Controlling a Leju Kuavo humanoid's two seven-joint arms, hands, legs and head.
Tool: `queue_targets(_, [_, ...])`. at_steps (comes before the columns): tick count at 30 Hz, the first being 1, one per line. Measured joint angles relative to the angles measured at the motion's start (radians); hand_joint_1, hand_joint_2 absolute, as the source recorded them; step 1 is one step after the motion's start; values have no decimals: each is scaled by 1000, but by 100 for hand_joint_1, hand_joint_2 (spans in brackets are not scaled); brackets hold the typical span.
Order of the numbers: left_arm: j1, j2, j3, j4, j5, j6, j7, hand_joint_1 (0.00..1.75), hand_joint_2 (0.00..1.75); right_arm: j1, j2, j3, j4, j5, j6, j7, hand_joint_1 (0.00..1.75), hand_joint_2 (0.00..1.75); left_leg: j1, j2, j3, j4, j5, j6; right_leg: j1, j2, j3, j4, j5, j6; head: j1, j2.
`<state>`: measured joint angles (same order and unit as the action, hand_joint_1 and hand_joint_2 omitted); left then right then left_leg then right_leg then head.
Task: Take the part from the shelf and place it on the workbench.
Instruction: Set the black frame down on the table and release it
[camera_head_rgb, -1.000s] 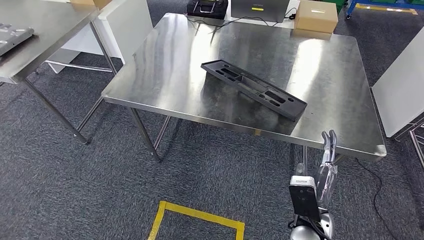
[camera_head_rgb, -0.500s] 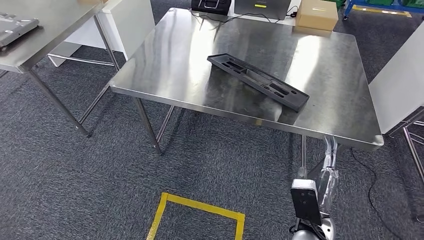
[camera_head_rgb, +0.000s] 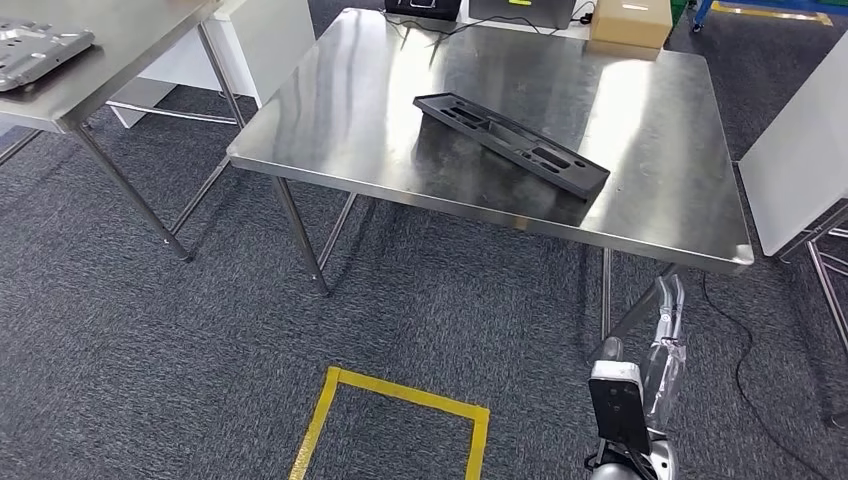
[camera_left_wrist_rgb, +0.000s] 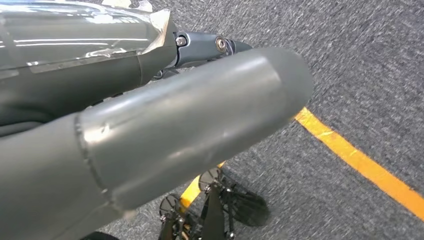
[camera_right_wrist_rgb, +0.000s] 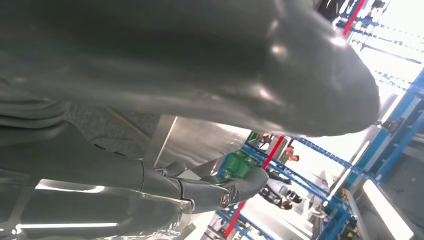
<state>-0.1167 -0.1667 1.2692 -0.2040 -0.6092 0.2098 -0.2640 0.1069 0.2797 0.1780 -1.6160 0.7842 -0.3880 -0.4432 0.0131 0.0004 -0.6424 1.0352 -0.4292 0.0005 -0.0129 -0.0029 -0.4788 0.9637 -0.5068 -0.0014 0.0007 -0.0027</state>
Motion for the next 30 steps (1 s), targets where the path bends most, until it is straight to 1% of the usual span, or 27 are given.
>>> queue_targets(2, [1, 0, 0, 0, 0, 0, 0, 0, 0, 1, 0, -2, 1, 0, 0, 0, 0, 0, 3, -2, -35, 111, -94, -8, -1, -3, -14, 0, 14, -13, -3, 0])
queue_targets(3, [1, 1, 0, 0, 0, 0, 0, 0, 0, 1, 0, -3, 1, 0, 0, 0, 0, 0, 4, -2, -52, 176, -131, -12, 0, -3, -21, 1, 20, -14, -4, 0])
queue_targets(4, [1, 2, 0, 0, 0, 0, 0, 0, 0, 1, 0, -4, 2, 0, 0, 0, 0, 0, 5, -2, -59, 223, -149, -15, 1, -4, -28, 3, 27, -12, -4, 0])
queue_targets(5, [1, 2, 0, 0, 0, 0, 0, 0, 0, 1, 0, -4, 3, 0, 0, 0, 0, 0, 6, -2, -50, 236, -145, -17, 1, -4, -35, 7, 32, -10, -5, 0])
queue_targets(6, [1, 2, 0, 0, 0, 0, 0, 0, 0, 2, 0, -5, 4, 0, 0, 0, 0, 0, 8, -2, -22, 210, -125, -17, 0, -3, -41, 11, 35, -8, -5, 0])
queue_targets(7, [1, 2, 0, 0, 0, 0, 0, 0, 0, 2, 0, -5, 4, 0, 0, 0, 0, 0, 9, -2, 23, 148, -97, -17, 0, -3, -47, 17, 37, -7, -5, 0])
queue_targets(8, [0, 3, 0, 0, 0, 0, 0, 0, 0, 1, 0, -5, 4, 0, 0, 0, 0, 0, 10, -3, 71, 78, -82, -14, 0, -3, -53, 22, 38, -6, -5, 0])
queue_targets(9, [0, 3, 0, 0, 0, 0, 0, 0, 0, 1, 0, -5, 4, 0, 0, 0, 0, 0, 9, -4, 107, 20, -72, -10, 2, -3, -59, 27, 40, -3, -4, 0])
queue_targets(10, [0, 3, 0, 0, -1, 0, 0, 0, 0, 1, 0, -5, 4, 0, 0, 0, 0, 0, 7, -4, 127, -18, -70, -6, 4, -3, -63, 30, 43, 2, -4, 0])
queue_targets(12, [0, 3, 0, 0, -4, -1, 0, 0, 0, 0, 0, -6, 4, 0, 0, 0, 0, 0, 1, -5, 126, -33, -69, 5, 6, -3, -71, 31, 52, 16, -3, 0])
queue_targets(14, [0, 2, -1, 0, -6, -5, 0, 0, 0, 0, 0, -9, 5, -1, -1, 0, 0, 0, 2, -2, 118, -41, -57, 22, 6, -2, -82, 41, 47, 27, -4, 0])
queue_targets(15, [-1, 2, -1, 0, -7, -7, 0, 0, 0, 0, 0, -10, 6, -2, -2, 0, 0, 0, 3, 0, 112, -46, -48, 32, 5, -1, -96, 66, 28, 28, -2, 0])
queue_targets(16, [-1, 2, -1, 0, -8, -9, 0, 0, 0, 1, -1, -12, 7, -2, -3, 0, 0, 0, 5, 2, 104, -49, -39, 41, 4, 0, -117, 111, -3, 25, -1, 0])
queue_targets(17, [-1, 3, -1, 0, -8, -10, 0, 0, 0, 1, -2, -15, 10, -3, -4, 0, 0, 0, 3, 4, 95, -49, -32, 45, 2, 1, -143, 174, -40, 21, 0, 0])
queue_targets(18, [-1, 3, -1, 0, -9, -10, 0, 0, 0, 2, -2, -18, 12, -4, -4, 0, 0, 0, 2, 5, 85, -49, -26, 48, 1, 1, -167, 241, -73, 20, 2, 0])
queue_targets(19, [-1, 4, -1, 0, -9, -11, 0, 0, 0, 3, -3, -22, 16, -5, -6, 0, 0, 0, 2, 5, 76, -48, -19, 48, -1, 1, -182, 293, -93, 23, 2, 0])
queue_targets(20, [-1, 4, -1, 0, -9, -11, 0, 0, 0, 5, -3, -25, 19, -6, -7, 0, 0, 0, 1, 6, 68, -48, -13, 47, -2, 1, -181, 313, -98, 30, 3, 0])
queue_targets(21, [-1, 4, -1, 0, -9, -12, 0, 0, 0, 6, -3, -27, 22, -6, -8, 0, 0, 0, 1, 6, 61, -48, -7, 45, -3, 1, -159, 292, -88, 39, 3, 0])
queue_targets(22, [-1, 4, -2, 0, -9, -12, 0, 0, 0, 6, -3, -29, 24, -7, -9, 0, 0, 0, 1, 6, 56, -47, -2, 42, -5, 1, -119, 235, -68, 48, 3, 0])
queue_targets(23, [-1, 4, -1, 0, -8, -12, 0, 0, 0, 5, -3, -30, 26, -7, -10, 0, 0, 0, 1, 6, 52, -47, 3, 38, -6, 1, -68, 155, -48, 55, 3, 0])
queue_targets(24, [-1, 3, -1, 0, -8, -12, 0, 0, 0, 5, -3, -31, 28, -7, -10, 0, 0, 0, 0, 5, 48, -46, 8, 33, -6, 1, -22, 84, -31, 56, 3, 0])
queue_targets(25, [-1, 4, -1, 0, -8, -12, 0, 0, 0, 5, -2, -31, 30, -7, -11, 0, 0, 0, -1, 5, 46, -46, 13, 26, -4, 2, 6, 35, -21, 53, 3, 0])
queue_targets(26, [-1, 4, -1, 0, -9, -12, 0, 0, 0, 4, -2, -32, 32, -8, -11, 0, 0, 0, -3, 5, 44, -45, 18, 20, -2, 3, 17, 9, -16, 49, 2, 0])
queue_targets(27, [-1, 4, -1, 0, -9, -12, 0, 0, 0, 4, -1, -33, 35, -8, -11, 0, 0, 0, -3, 5, 42, -45, 24, 13, 1, 4, 13, 6, -13, 44, 0, 0])
queue_targets(28, [-1, 5, -2, 0, -9, -12, 0, 0, 0, 4, -1, -35, 37, -9, -12, 0, 0, 0, -2, 4, 41, -45, 26, 7, -2, 4, 6, 6, -10, 38, 0, 0])
queue_targets(29, [-1, 5, -2, 0, -9, -12, 0, 0, 0, 3, 0, -36, 40, -9, -12, 0, 0, 0, 0, 3, 37, -39, 21, 1, -4, 3, 2, 5, -6, 32, -1, 0])
queue_targets(30, [0, 6, -2, 0, -9, -12, 0, 0, 0, 2, 0, -37, 43, -10, -12, 0, 0, 0, 3, 2, 29, -21, 1, -4, -7, 2, -2, 3, 0, 23, -3, 0])
